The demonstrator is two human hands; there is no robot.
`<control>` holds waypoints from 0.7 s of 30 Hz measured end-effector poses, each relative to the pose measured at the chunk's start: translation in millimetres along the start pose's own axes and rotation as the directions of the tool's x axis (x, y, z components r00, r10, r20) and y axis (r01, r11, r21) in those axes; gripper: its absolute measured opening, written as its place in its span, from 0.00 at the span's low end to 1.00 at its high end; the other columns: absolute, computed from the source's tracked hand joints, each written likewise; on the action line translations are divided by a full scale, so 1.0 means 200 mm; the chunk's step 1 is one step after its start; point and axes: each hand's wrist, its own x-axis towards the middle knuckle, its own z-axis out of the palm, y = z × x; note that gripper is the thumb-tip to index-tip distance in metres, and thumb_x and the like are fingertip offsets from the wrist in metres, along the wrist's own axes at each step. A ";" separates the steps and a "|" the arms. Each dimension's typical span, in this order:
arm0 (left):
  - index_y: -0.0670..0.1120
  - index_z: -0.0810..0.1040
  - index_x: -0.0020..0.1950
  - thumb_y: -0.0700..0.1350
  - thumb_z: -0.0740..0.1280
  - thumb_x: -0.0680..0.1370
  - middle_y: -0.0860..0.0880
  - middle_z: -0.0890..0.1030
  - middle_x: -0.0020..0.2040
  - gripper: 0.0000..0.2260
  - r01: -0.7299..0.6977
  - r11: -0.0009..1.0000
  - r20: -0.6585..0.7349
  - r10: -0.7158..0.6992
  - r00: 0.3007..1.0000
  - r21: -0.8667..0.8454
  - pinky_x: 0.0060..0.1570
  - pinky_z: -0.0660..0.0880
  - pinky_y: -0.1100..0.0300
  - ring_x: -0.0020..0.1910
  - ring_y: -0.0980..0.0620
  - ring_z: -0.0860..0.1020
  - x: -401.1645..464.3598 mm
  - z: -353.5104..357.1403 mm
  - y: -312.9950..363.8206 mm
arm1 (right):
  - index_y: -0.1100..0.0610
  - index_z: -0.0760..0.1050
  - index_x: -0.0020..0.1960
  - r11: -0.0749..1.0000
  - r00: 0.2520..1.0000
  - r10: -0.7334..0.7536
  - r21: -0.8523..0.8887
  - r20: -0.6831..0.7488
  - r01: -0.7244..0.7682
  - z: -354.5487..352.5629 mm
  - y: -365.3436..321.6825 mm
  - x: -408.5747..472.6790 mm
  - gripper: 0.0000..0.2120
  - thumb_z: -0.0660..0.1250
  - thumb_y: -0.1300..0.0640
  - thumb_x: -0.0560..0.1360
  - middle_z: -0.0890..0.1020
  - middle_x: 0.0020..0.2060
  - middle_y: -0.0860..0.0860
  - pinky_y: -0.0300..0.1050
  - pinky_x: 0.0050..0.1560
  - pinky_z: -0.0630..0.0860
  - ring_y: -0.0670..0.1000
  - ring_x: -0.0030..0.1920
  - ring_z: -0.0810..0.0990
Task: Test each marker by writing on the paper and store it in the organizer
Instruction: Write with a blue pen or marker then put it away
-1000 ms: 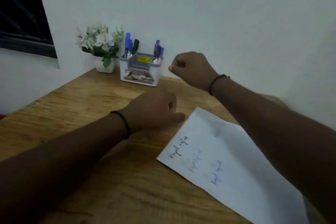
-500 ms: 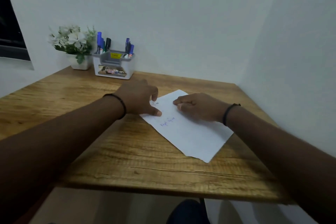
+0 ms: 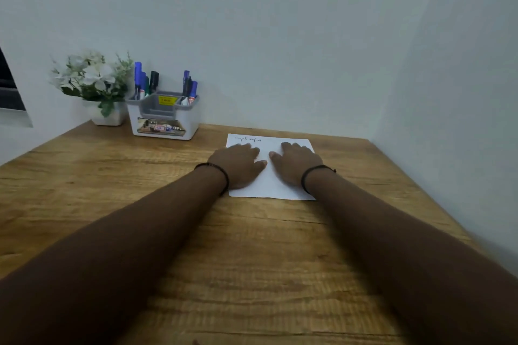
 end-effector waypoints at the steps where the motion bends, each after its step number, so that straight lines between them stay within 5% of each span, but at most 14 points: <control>1: 0.48 0.65 0.72 0.57 0.48 0.82 0.47 0.66 0.73 0.23 -0.005 1.000 0.006 0.005 1.000 0.004 0.66 0.63 0.49 0.71 0.48 0.65 0.02 0.00 -0.02 | 0.55 0.67 0.73 1.000 0.999 -0.004 0.022 -0.033 0.005 0.00 0.01 0.01 0.25 0.49 0.42 0.83 0.72 0.71 0.55 0.55 0.68 0.67 0.58 0.70 0.70; 17: 0.50 0.59 0.76 0.63 0.44 0.80 0.48 0.57 0.78 0.29 -0.019 0.995 0.025 0.022 0.999 -0.102 0.72 0.55 0.51 0.76 0.51 0.55 0.19 -0.01 -0.10 | 0.54 0.66 0.75 0.997 0.997 -0.073 -0.016 -0.014 0.073 0.03 0.10 0.10 0.28 0.50 0.40 0.82 0.71 0.73 0.53 0.54 0.69 0.66 0.55 0.72 0.67; 21: 0.49 0.58 0.77 0.65 0.45 0.79 0.47 0.55 0.78 0.31 0.002 0.996 -0.193 -0.020 0.981 -0.093 0.72 0.54 0.50 0.76 0.49 0.55 0.16 0.00 -0.11 | 0.55 0.71 0.71 0.990 0.965 -0.117 -0.100 -0.233 0.096 0.02 0.10 0.09 0.27 0.51 0.39 0.81 0.75 0.68 0.54 0.56 0.71 0.64 0.56 0.70 0.70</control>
